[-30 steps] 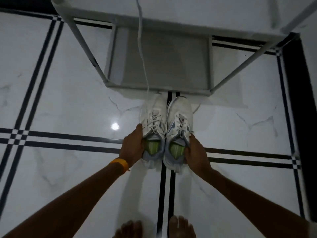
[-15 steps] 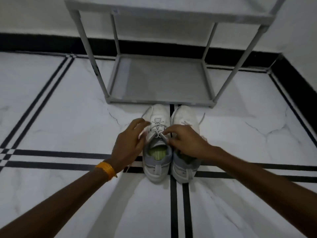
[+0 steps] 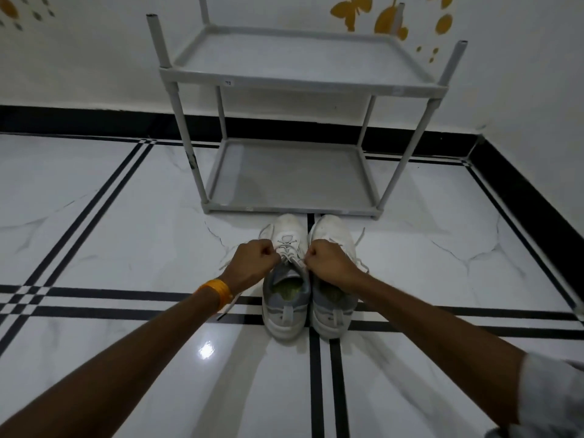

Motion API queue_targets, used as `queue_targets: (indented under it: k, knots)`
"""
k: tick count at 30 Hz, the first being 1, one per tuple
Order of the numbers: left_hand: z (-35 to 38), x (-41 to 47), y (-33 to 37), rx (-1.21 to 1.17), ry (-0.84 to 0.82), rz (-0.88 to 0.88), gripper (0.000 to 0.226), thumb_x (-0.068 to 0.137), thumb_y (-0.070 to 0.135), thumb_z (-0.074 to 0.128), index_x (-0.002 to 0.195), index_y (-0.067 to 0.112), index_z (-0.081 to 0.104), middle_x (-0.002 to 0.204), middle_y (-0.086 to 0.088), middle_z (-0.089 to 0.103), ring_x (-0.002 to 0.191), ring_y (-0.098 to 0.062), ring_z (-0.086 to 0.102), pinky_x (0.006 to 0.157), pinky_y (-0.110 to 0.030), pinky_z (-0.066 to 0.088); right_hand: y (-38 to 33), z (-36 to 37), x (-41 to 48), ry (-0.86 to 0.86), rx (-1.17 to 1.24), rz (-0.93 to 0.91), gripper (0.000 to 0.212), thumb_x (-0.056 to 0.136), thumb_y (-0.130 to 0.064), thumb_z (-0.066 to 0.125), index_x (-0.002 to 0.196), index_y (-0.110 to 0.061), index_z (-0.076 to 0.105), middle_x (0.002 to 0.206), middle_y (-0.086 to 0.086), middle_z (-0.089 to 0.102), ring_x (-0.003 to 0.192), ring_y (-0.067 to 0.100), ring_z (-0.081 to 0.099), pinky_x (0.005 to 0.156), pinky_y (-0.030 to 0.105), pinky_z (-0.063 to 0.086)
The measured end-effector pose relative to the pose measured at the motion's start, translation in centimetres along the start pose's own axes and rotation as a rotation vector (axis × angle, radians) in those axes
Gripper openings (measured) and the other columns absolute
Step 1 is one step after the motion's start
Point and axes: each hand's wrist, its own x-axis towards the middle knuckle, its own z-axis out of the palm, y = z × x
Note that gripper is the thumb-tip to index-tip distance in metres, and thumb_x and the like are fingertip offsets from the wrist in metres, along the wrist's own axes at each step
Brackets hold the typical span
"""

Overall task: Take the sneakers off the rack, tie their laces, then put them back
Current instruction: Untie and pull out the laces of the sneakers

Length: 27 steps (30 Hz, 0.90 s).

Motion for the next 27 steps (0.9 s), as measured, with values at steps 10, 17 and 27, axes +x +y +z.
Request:
queue_targets:
  k: [10, 17, 27]
  knots:
    - [1.1, -0.1, -0.8, -0.199, 0.047, -0.084, 0.041, 0.067, 0.026, 0.087, 0.066, -0.006, 0.061, 0.067, -0.016, 0.068, 0.066, -0.028, 0.066, 0.06, -0.031, 0.056, 0.9, 1.2, 0.1, 0.17, 0.176, 0.142, 0.046, 0.057, -0.027, 0.092, 0.047, -0.018, 0.048, 0.05, -0.003, 0.054, 0.049, 0.011, 0.049, 0.048, 0.023, 0.037]
    - [1.8, -0.7, -0.2, -0.141, 0.094, -0.061, 0.041, 0.072, 0.021, 0.084, 0.05, 0.022, 0.049, 0.049, 0.01, 0.05, 0.047, 0.0, 0.05, 0.044, -0.005, 0.037, 1.1, 2.0, -0.2, 0.223, 0.077, 0.08, 0.045, 0.062, -0.029, 0.088, 0.047, -0.018, 0.047, 0.049, -0.002, 0.049, 0.051, 0.014, 0.048, 0.046, 0.024, 0.033]
    - [-6.0, -0.4, 2.0, 0.289, 0.174, 0.114, 0.044, 0.078, 0.041, 0.074, 0.049, 0.019, 0.05, 0.046, 0.003, 0.044, 0.048, -0.015, 0.044, 0.053, -0.025, 0.032, 0.6, -2.5, -0.5, 0.054, -0.197, -0.246, 0.038, 0.083, -0.034, 0.067, 0.053, -0.021, 0.047, 0.056, -0.002, 0.052, 0.053, 0.011, 0.047, 0.052, 0.028, 0.033]
